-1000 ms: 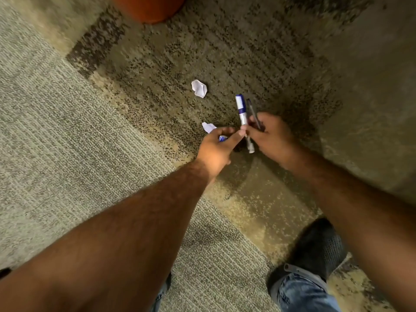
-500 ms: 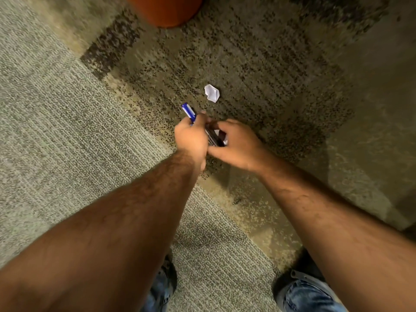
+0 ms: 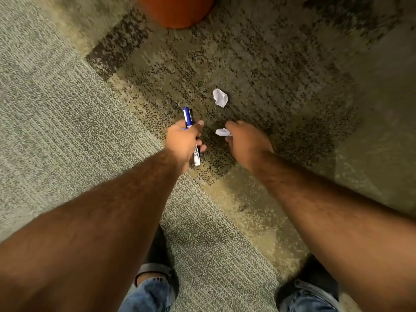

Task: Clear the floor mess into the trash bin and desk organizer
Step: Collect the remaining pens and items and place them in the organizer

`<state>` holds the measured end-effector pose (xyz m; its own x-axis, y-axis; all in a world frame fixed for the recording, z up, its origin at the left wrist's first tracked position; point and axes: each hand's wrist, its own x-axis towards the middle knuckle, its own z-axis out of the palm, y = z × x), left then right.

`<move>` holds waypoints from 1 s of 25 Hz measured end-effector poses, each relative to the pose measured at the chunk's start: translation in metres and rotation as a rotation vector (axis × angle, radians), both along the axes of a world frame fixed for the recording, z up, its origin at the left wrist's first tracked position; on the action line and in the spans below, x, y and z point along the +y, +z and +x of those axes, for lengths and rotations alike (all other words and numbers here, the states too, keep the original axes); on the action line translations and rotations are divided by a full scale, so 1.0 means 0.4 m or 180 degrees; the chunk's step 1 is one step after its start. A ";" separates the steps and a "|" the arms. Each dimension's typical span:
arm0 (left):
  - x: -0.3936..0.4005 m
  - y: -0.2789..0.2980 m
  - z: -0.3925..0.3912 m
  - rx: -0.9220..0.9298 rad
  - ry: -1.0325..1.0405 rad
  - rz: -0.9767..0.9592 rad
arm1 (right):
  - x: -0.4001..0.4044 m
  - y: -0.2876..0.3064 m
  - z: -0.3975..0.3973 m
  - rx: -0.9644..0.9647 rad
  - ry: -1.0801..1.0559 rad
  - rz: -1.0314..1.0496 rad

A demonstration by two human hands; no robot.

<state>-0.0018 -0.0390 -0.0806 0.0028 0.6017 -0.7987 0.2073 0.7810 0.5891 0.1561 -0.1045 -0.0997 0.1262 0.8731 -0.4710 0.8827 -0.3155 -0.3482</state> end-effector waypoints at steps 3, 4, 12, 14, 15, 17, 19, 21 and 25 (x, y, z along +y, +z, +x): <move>0.005 -0.006 0.012 -0.0017 0.0086 0.0018 | 0.061 0.011 0.019 -0.0065 -0.0298 0.0552; 0.007 -0.006 0.017 -0.0063 0.0101 0.0039 | 0.091 0.010 0.024 -0.0111 -0.0285 0.0653; 0.024 0.010 0.026 -0.0194 0.0046 0.0034 | 0.247 -0.021 0.029 -0.0313 0.0403 0.0253; 0.049 0.015 0.020 -0.0181 0.0006 0.0049 | 0.263 -0.016 0.026 -0.0439 0.0473 0.0126; 0.062 0.020 0.015 -0.0164 0.0028 0.0054 | 0.266 -0.006 0.029 -0.0486 0.0488 0.0094; 0.083 0.041 0.008 -0.0106 0.0117 0.0027 | 0.263 0.029 0.042 -0.0251 0.0159 0.0196; 0.098 0.084 0.002 -0.0123 0.0309 -0.0009 | 0.261 0.101 0.036 0.0381 -0.0508 0.0606; 0.109 0.150 0.012 -0.0300 0.0525 -0.0055 | 0.266 0.215 0.015 0.0906 -0.0992 0.1168; 0.132 0.341 0.036 -0.0490 0.0668 0.0019 | 0.345 0.489 -0.026 0.1200 -0.0993 0.2209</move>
